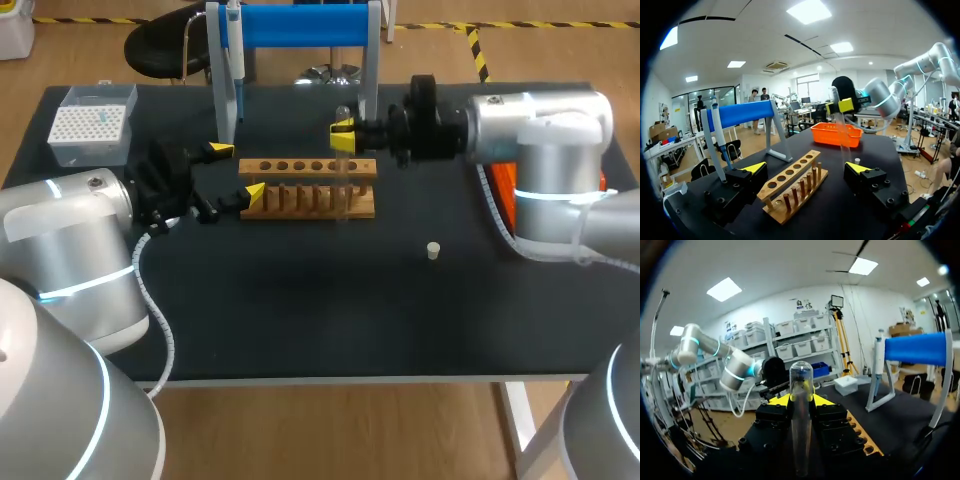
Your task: Invert the test tube, pick up the pipette, mount the tip to pipette, aspirate from beaker and dispense into the tube, eject the tip, return the pipette, and cap with the stopper.
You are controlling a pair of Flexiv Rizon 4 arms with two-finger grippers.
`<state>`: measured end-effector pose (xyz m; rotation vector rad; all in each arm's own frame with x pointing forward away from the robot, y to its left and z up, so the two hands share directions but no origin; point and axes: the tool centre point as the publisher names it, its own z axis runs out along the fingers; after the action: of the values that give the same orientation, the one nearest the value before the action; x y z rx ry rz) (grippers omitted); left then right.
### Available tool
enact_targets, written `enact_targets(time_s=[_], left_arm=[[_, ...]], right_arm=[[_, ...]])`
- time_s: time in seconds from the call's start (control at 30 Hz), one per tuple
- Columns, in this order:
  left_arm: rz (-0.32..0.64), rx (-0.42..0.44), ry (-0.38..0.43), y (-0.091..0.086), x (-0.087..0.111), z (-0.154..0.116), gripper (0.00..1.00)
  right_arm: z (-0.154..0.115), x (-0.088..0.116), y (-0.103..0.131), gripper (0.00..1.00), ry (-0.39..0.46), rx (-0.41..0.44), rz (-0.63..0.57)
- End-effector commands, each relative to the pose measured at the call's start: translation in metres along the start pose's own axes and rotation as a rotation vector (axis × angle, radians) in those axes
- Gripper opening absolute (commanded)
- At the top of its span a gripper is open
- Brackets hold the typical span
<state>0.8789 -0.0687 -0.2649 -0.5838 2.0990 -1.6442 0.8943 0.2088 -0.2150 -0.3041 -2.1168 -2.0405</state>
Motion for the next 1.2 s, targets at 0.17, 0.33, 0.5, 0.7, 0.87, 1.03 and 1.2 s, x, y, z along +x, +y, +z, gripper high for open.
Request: enact_targets(time_s=[0.17,0.33,0.5,0.7,0.87,1.03,1.2], left_arm=[[0.001,0.002,-0.007,0.001,0.001,0.002,1.00],[0.001,0.002,-0.007,0.001,0.001,0.002,1.00],[0.001,0.002,-0.007,0.001,0.001,0.002,1.00],[0.001,0.002,-0.007,0.001,0.001,0.002,1.00],[0.001,0.002,-0.007,0.001,0.001,0.002,1.00],[0.001,0.002,-0.007,0.001,0.001,0.002,1.00],[0.001,0.002,-0.007,0.001,0.001,0.002,1.00]], right_arm=[[-0.004,-0.018,0.001,0.00,0.043,-0.042,0.986],[-0.003,-0.019,-0.004,0.00,0.049,-0.046,1.200],[-0.002,-0.019,-0.007,0.00,0.031,-0.026,1.274],[-0.002,-0.018,-0.007,0.00,0.027,-0.014,1.279],[-0.002,-0.018,-0.007,0.00,0.003,0.006,1.277],[-0.002,-0.017,-0.007,0.00,-0.002,0.023,1.274],[-0.001,-0.017,-0.009,0.00,-0.021,0.038,1.229]])
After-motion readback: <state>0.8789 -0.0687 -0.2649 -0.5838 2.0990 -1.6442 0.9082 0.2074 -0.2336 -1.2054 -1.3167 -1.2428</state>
